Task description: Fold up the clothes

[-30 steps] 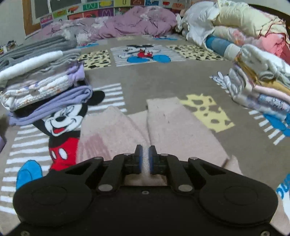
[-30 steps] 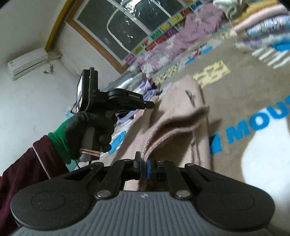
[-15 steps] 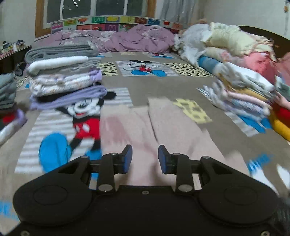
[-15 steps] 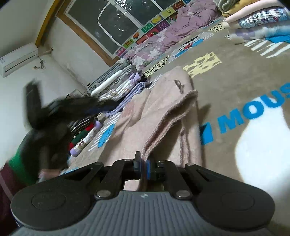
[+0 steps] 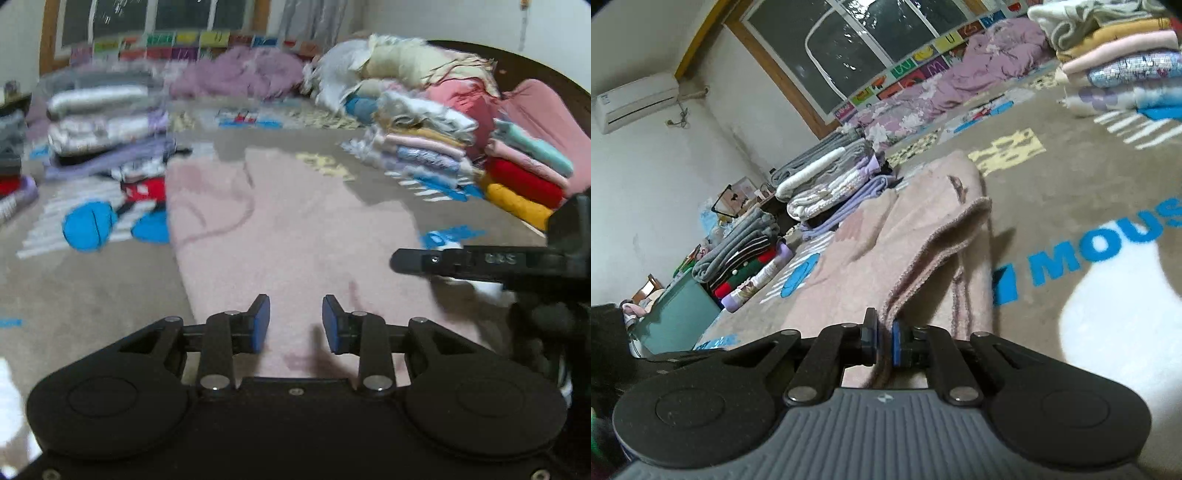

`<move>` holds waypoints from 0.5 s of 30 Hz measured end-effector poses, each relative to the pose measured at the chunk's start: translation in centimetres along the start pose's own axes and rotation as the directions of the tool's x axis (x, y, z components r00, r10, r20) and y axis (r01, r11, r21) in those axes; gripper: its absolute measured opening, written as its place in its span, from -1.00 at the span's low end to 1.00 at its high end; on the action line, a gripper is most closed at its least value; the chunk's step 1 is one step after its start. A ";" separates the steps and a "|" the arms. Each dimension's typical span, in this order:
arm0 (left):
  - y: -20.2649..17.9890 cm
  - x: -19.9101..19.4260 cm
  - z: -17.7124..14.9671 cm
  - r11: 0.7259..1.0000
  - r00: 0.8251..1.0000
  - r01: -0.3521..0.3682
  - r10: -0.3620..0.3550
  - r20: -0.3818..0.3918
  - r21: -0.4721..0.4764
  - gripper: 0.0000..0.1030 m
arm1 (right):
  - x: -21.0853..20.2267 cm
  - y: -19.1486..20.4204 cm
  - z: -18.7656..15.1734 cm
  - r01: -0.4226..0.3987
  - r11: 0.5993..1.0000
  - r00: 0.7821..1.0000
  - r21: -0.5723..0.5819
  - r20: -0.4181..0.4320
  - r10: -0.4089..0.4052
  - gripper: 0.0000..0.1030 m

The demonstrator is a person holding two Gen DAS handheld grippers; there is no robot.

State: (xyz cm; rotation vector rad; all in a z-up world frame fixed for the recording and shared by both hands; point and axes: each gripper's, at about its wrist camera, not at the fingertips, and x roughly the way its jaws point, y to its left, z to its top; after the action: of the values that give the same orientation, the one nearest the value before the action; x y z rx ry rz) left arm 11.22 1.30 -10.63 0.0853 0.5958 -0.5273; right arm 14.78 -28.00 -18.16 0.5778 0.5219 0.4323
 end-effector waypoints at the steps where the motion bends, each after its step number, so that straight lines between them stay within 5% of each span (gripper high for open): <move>1: -0.4 -0.7 -0.3 1.000 1.000 0.000 0.000 0.013 0.011 -0.43 | -0.4 -0.1 0.0 -0.001 1.000 1.000 0.007 0.010 0.001 -0.76; 6: -1.8 -2.4 -2.7 0.999 0.997 0.028 -0.030 0.067 0.028 -0.15 | -3.1 -0.7 0.8 0.001 1.000 0.997 0.027 0.078 -0.003 -0.75; 9: -4.2 -2.7 -3.5 0.986 0.996 0.048 -0.059 0.065 0.158 0.00 | -4.3 -1.3 1.0 0.011 0.998 0.994 0.059 0.107 -0.017 -0.71; 15: -10.0 -1.8 -5.8 0.878 0.999 0.009 -0.027 0.032 0.478 0.05 | -5.3 -1.9 0.5 0.023 0.995 0.994 0.094 0.108 -0.033 -0.60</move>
State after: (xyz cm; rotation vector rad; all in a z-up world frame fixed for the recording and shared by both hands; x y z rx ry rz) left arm 2.00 -5.21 -13.70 0.5408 0.4178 -0.6857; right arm 11.35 -32.35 -17.21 0.6788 0.4462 0.3485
